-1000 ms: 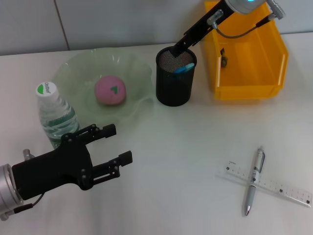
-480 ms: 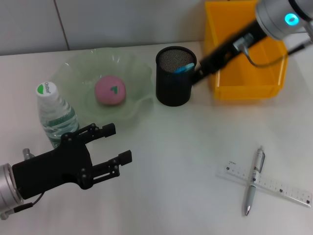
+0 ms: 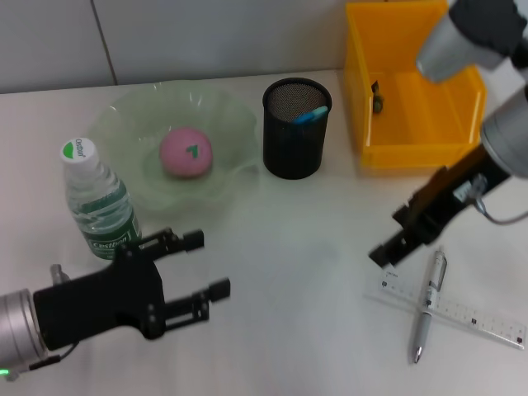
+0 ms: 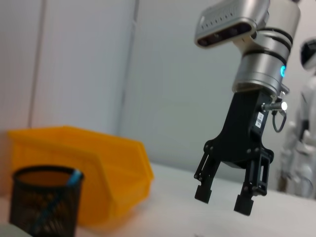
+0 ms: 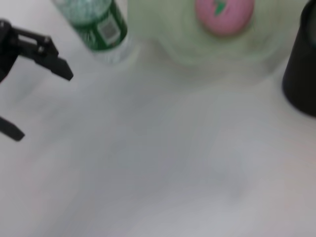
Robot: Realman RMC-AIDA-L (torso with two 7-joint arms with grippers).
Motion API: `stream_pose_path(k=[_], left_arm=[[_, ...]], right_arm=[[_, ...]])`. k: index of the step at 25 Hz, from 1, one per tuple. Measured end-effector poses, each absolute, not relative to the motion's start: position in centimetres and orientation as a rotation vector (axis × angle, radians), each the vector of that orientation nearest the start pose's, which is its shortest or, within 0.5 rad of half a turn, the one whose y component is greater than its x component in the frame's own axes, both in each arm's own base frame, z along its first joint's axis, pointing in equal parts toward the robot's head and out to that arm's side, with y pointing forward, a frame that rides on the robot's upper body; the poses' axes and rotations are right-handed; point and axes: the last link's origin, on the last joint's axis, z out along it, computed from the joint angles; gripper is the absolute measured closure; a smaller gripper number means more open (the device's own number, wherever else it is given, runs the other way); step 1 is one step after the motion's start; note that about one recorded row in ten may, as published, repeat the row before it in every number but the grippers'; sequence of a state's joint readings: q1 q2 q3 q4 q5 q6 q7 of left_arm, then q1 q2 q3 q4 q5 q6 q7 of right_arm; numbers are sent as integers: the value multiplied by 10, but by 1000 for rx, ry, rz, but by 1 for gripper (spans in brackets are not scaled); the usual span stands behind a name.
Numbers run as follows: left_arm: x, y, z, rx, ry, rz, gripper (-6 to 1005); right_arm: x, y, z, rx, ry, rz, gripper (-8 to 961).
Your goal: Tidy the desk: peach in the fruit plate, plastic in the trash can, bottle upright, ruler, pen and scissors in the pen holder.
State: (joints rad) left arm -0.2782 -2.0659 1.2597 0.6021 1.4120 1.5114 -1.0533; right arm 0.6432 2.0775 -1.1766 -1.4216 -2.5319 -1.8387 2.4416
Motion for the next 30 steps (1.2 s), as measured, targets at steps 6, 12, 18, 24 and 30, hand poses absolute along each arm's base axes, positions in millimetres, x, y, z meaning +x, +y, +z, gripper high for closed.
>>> stream_pose_path(k=[6,12,18,24,30], left_arm=[[-269,255,-49,-2888,-370,-804,243],[-264,253,-45,-2978,-297,-758,243],[-263,252,-44,-2983,-288,-769,243],[-265,250,-45,-2980,-302,-772,243],[-264,249,-45,-2979,-305,-781,243]], right_arm=[[184,330,32,-2785,917,-481,155],[187,324,24,-2842,829,-525,157],[190,325,18,-2829,778,-614,159],[201,327,1,-2811,721,-739,161],[203,328,-4,-2804,696,-745,163]])
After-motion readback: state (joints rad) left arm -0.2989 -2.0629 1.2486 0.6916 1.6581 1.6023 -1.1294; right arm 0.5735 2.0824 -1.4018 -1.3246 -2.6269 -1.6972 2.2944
